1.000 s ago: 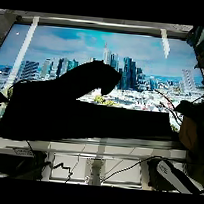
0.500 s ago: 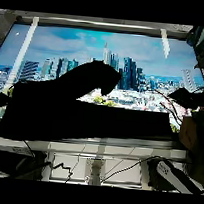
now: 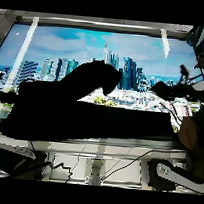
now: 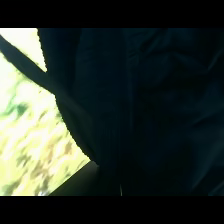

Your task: Fold the clothes and pants, and hang the long-sleeved shirts on hangers.

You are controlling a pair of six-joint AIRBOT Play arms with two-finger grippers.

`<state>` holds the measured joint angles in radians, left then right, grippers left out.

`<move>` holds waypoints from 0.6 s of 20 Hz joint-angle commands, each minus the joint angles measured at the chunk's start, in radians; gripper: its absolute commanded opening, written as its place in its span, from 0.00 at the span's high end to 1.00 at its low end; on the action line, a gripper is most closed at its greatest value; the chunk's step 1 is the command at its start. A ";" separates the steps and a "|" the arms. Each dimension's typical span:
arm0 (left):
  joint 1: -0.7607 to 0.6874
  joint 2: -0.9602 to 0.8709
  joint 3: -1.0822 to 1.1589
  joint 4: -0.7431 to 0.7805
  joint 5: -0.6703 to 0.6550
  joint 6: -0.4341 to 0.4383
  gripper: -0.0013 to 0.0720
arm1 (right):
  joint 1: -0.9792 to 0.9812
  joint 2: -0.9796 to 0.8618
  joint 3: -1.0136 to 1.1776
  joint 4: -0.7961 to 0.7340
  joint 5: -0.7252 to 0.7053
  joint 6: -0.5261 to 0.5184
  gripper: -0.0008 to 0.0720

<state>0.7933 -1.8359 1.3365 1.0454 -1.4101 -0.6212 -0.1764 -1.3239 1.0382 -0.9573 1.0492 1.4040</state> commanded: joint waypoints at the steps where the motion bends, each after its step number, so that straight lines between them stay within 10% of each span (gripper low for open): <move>1: -0.047 0.028 0.004 -0.007 0.035 0.007 0.95 | 0.138 -0.114 0.018 0.019 -0.050 0.015 0.28; 12: -0.056 0.073 0.004 -0.006 0.047 0.009 0.95 | 0.423 -0.549 0.457 0.015 0.034 0.182 0.29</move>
<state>0.7383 -1.7657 1.3396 1.0424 -1.3647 -0.6128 0.2073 -1.7638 1.3811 -0.9436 1.0134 1.5249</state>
